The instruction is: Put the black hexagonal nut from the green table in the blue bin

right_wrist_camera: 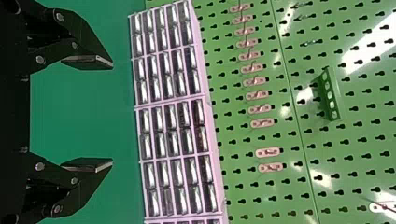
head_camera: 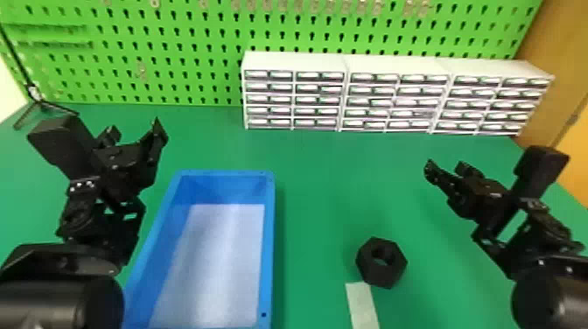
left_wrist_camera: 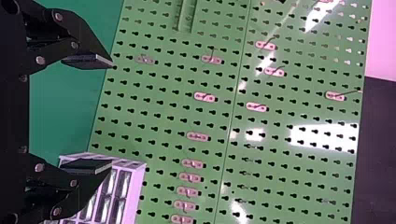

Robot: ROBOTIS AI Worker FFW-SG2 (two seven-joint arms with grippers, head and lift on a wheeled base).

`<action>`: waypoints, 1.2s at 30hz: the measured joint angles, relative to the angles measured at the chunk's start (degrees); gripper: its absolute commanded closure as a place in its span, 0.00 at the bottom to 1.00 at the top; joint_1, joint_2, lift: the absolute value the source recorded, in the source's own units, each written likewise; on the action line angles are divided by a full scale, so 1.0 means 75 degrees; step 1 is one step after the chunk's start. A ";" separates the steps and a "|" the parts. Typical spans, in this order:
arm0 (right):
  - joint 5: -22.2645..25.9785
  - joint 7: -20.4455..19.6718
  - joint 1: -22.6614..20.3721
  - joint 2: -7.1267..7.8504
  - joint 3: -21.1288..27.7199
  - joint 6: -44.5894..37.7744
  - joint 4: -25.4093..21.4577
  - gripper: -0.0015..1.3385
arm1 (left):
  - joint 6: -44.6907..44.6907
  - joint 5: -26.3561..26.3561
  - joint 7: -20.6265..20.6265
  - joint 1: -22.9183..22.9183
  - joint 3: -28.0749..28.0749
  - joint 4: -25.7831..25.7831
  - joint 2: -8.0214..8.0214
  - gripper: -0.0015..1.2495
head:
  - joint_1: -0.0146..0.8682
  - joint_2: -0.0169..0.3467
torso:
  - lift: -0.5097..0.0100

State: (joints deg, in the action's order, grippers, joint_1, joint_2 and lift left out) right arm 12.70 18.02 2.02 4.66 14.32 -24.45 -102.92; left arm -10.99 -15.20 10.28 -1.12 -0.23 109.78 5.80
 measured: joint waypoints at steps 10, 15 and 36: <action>-0.0006 0.0000 0.0012 0.0000 -0.0034 -0.0010 0.0000 0.39 | 0.0000 0.0000 0.0000 -0.0019 -0.0030 0.0019 0.0000 0.40 | 0.80 0.07 | 0.79; 0.0005 0.0000 0.0021 0.0000 -0.0034 -0.0010 -0.0015 0.39 | 0.0000 0.0005 0.0000 -0.0012 -0.0042 0.0028 0.0000 0.40 | 0.80 0.07 | 0.79; 0.0007 0.0000 0.0034 0.0000 -0.0071 -0.0055 -0.0083 0.39 | 0.0000 0.0012 -0.0010 -0.0018 -0.0056 0.0072 0.0000 0.40 | 0.80 0.07 | 0.79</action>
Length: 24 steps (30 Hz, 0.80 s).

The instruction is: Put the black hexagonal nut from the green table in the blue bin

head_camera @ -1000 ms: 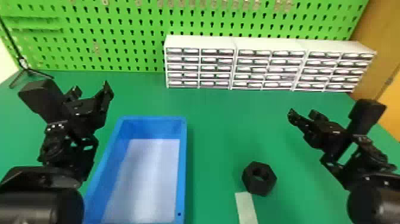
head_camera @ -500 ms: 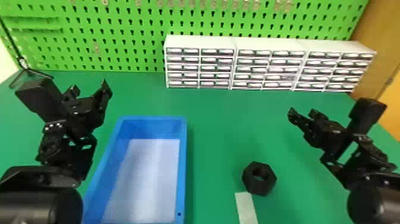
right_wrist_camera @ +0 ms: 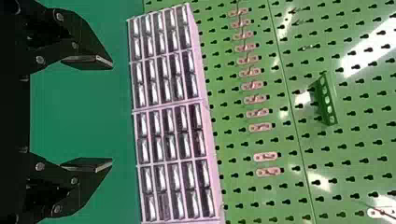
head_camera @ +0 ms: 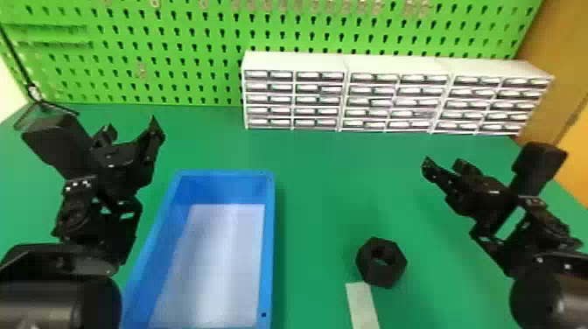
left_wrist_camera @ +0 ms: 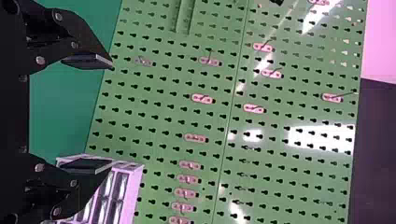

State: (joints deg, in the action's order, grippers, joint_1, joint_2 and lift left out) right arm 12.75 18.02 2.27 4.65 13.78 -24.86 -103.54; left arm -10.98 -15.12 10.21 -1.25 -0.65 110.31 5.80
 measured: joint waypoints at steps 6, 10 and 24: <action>0.0006 0.0000 0.0001 -0.0010 -0.0017 -0.0047 -0.0024 0.39 | 0.0000 0.0007 -0.0003 -0.0017 -0.0007 0.0028 0.0000 0.40 | 0.80 0.07 | 0.79; 0.0028 0.0000 0.0000 -0.0008 -0.0024 -0.0128 -0.0102 0.39 | 0.0000 0.0033 -0.0003 -0.0015 -0.0017 0.0060 0.0000 0.40 | 0.80 0.07 | 0.79; -0.0410 0.0000 -0.0320 -0.0080 0.0321 -0.2279 -0.1483 0.39 | -0.0011 0.0148 -0.0003 -0.0032 -0.0157 0.0094 0.0000 0.40 | 0.80 0.07 | 0.79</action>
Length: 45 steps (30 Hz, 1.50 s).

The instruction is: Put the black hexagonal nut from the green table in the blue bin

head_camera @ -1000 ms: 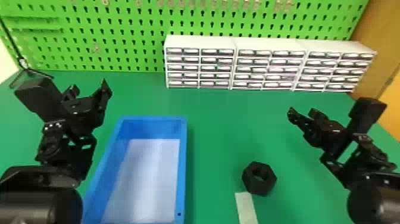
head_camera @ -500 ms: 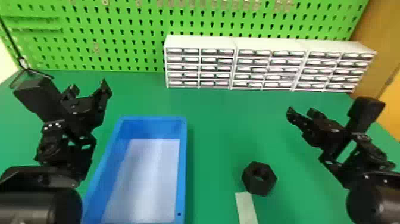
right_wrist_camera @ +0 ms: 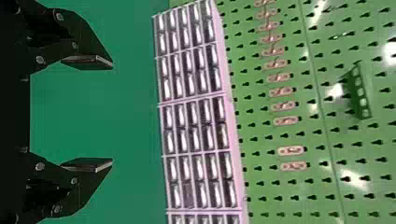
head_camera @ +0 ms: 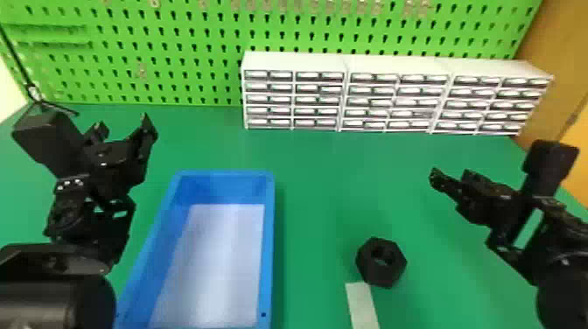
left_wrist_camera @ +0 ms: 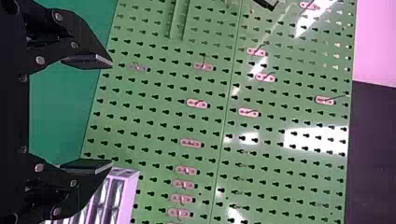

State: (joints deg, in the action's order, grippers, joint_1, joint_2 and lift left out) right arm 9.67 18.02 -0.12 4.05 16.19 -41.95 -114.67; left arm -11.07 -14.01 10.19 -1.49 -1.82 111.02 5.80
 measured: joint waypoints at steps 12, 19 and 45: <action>-0.0014 0.0000 -0.0394 0.0080 0.0209 -0.1987 -0.1173 0.39 | -0.0001 0.0039 0.0000 -0.0103 -0.0171 0.0114 0.0000 0.40 | 0.80 0.07 | 0.79; -0.0026 0.0000 -0.0584 0.0057 0.0206 -0.2898 -0.1682 0.39 | -0.0027 0.0051 0.0000 -0.0125 -0.0233 0.0158 0.0000 0.40 | 0.80 0.07 | 0.79; 0.0344 0.0000 -0.0694 0.0622 -0.0407 -0.5565 -0.2529 0.39 | -0.0198 0.0087 0.0000 -0.0349 -0.0505 0.0425 0.0012 0.40 | 0.80 0.07 | 0.79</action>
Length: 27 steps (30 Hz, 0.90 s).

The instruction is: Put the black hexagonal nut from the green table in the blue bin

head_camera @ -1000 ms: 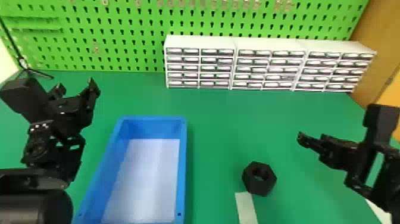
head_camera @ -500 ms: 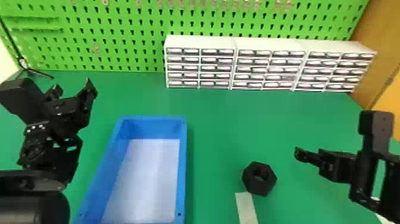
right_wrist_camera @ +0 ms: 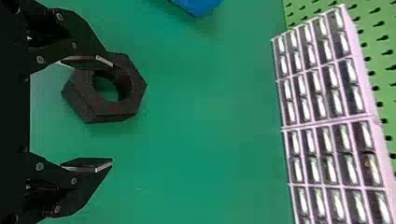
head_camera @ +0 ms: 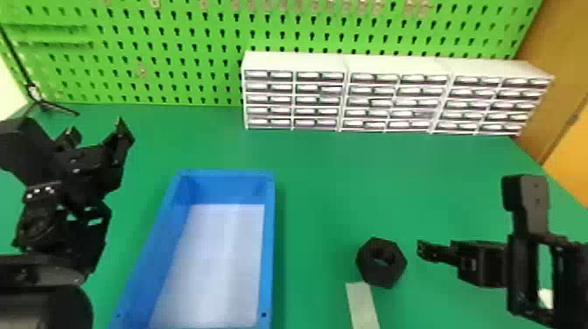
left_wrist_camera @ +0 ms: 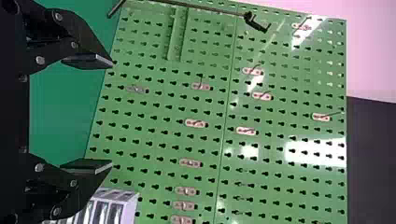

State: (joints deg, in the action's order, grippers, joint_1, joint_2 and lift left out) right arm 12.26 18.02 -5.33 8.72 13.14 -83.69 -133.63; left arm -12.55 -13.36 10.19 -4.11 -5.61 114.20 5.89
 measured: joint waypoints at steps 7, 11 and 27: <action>0.0038 0.0000 0.0047 0.0059 -0.0123 -0.0250 -0.0028 0.39 | -0.0035 0.0000 0.0000 -0.0026 -0.0025 0.0051 0.0011 0.40 | 0.80 0.07 | 0.79; 0.0037 0.0000 0.0137 0.0113 -0.0132 -0.0426 -0.0062 0.39 | -0.0037 -0.0007 0.0000 -0.0044 -0.0026 0.0060 0.0012 0.40 | 0.80 0.07 | 0.79; 0.0022 0.0000 0.0232 0.0157 -0.0066 -0.0793 -0.0204 0.39 | -0.0050 -0.0035 0.0000 -0.0118 -0.0108 0.0114 0.0012 0.40 | 0.80 0.07 | 0.79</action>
State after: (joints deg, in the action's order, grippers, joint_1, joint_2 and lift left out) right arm 12.42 18.02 -3.59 9.90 12.64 -89.64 -135.17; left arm -12.93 -13.62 10.19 -4.99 -6.41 115.06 5.98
